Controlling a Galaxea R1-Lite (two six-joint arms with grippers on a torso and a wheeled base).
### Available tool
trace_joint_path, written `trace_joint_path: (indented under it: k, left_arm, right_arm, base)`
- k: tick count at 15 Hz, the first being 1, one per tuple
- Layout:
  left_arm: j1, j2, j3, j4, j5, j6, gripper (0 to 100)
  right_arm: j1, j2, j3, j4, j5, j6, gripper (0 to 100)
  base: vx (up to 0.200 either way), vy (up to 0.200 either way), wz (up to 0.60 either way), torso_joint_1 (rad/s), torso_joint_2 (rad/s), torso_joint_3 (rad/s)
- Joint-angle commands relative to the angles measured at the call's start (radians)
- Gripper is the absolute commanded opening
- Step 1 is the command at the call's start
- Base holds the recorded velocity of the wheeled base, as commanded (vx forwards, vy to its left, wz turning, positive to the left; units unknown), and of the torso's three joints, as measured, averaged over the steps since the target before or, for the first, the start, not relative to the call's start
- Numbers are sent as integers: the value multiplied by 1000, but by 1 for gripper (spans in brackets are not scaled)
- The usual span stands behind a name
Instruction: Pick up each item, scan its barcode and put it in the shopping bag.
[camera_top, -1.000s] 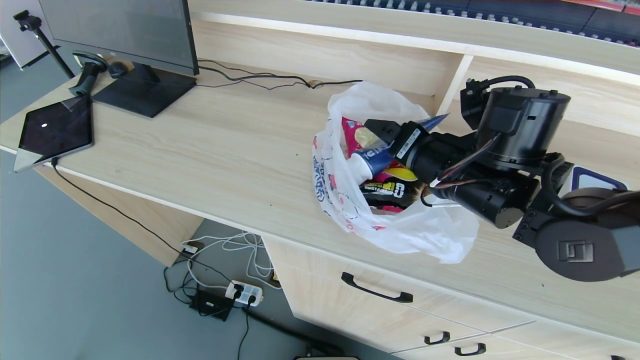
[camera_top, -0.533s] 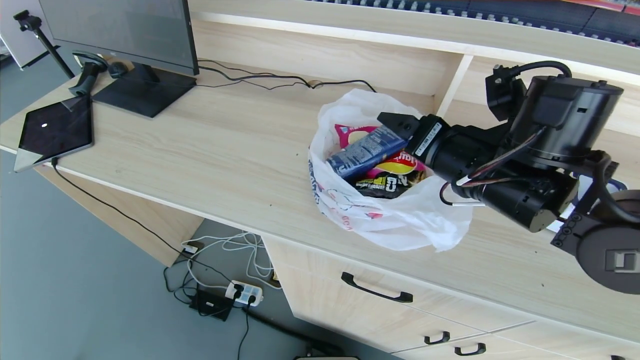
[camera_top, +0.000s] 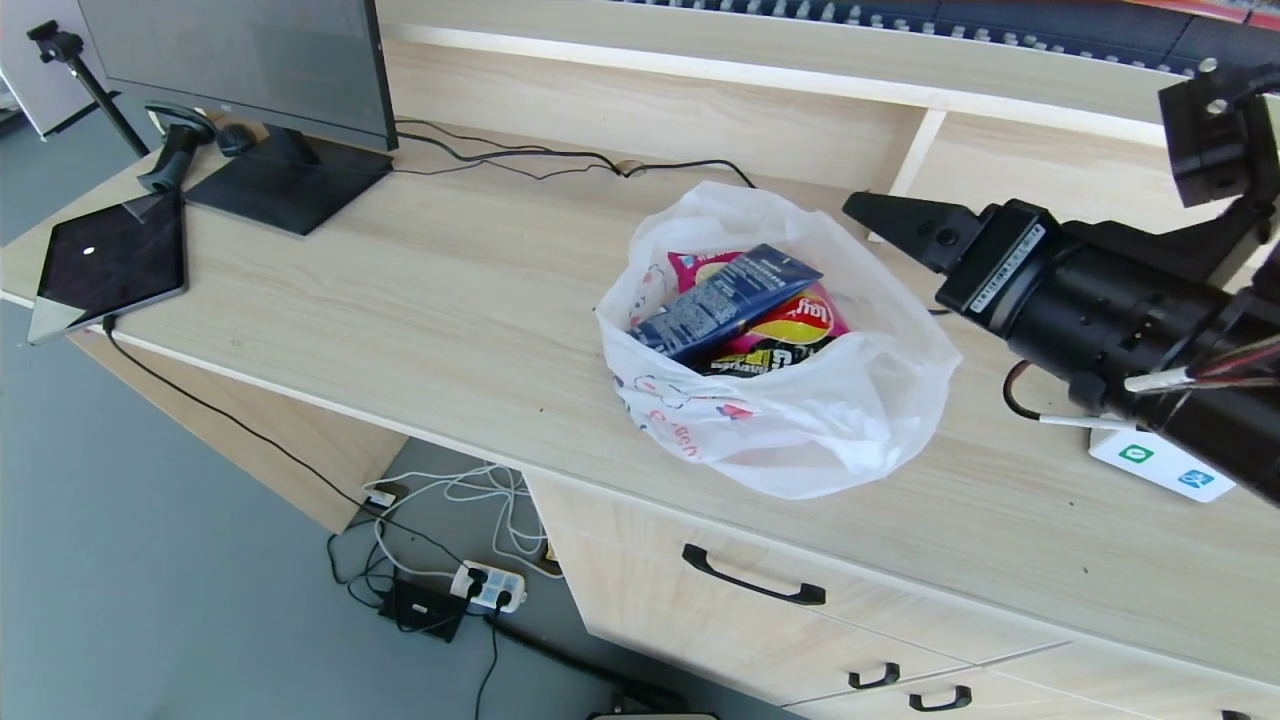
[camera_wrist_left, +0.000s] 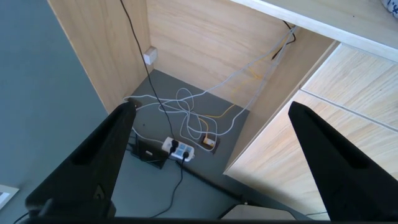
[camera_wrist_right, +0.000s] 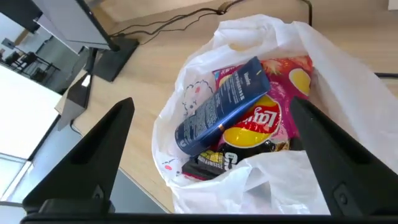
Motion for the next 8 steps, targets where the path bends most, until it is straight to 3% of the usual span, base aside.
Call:
trace_joint_path:
  k: [1,4,8]
  left_arm:
    - [2,0,0,0,0,-1,100]
    - [0,0,0,0,0,1,100]
    - [0,0,0,0,0,-1,100]
  right_arm:
    - [5,-178,90,4,3,-57,100]
    - [40,-333,190,16,40,-130,100]
    - [45,-729,477,268,111,-244,100]
  base:
    - [0,0,0,0,0,0]
    - [0,0,0,0,0,0]
    - [0,0,0,0,0,0]
